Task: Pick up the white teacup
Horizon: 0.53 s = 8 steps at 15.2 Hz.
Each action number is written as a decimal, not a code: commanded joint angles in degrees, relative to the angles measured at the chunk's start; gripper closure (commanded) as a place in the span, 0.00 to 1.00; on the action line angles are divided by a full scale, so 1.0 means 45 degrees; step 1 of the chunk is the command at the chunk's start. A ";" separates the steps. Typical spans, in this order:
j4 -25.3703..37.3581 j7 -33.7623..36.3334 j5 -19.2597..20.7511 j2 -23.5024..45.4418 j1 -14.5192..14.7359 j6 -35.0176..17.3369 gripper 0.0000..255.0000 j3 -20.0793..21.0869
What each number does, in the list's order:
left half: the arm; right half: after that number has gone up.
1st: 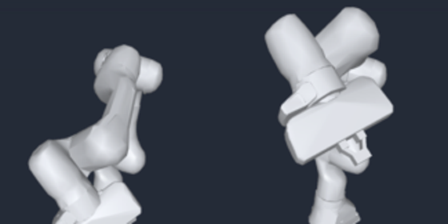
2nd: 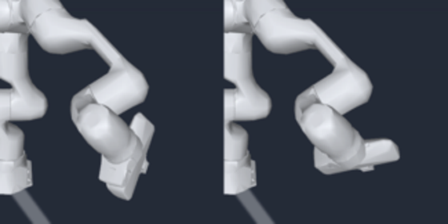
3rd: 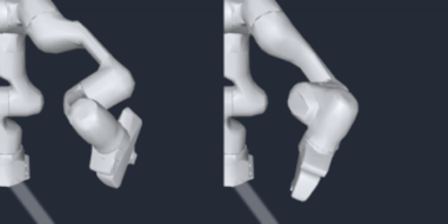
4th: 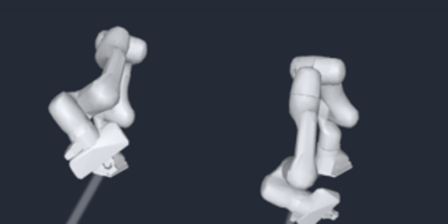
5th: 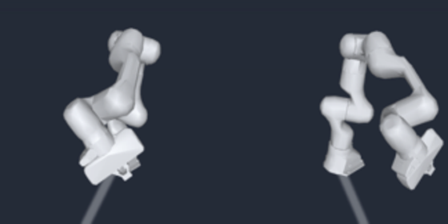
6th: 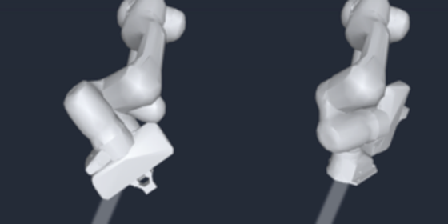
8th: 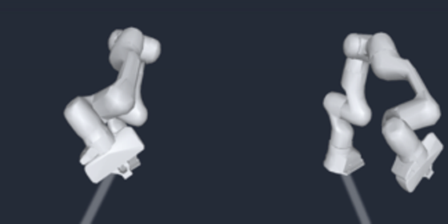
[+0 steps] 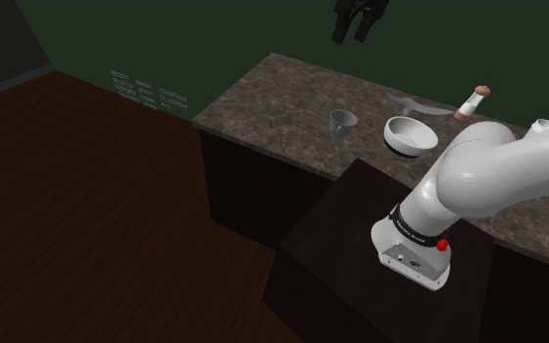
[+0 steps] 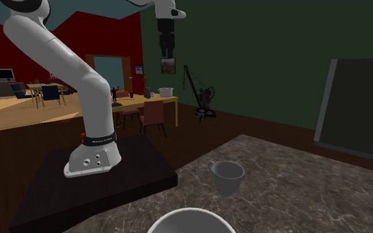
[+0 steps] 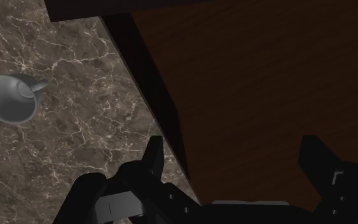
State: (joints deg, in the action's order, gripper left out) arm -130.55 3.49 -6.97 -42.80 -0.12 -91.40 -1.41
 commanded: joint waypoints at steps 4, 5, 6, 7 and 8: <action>-0.0873 -0.0584 0.0361 0.0114 -0.0227 -0.0865 0.00 -0.0447; -0.1139 -0.0777 0.0481 0.0183 -0.0307 -0.1162 0.00 -0.0600; -0.1392 -0.0970 0.0601 0.0268 -0.0389 -0.1464 0.00 -0.0755; -0.1632 -0.1163 0.0721 0.0370 -0.0473 -0.1771 0.00 -0.0912; -0.1858 -0.1352 0.0842 0.0488 -0.0553 -0.2083 0.00 -0.1074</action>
State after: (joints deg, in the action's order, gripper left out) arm -138.16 -1.84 -3.66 -41.30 -2.31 -99.41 -5.65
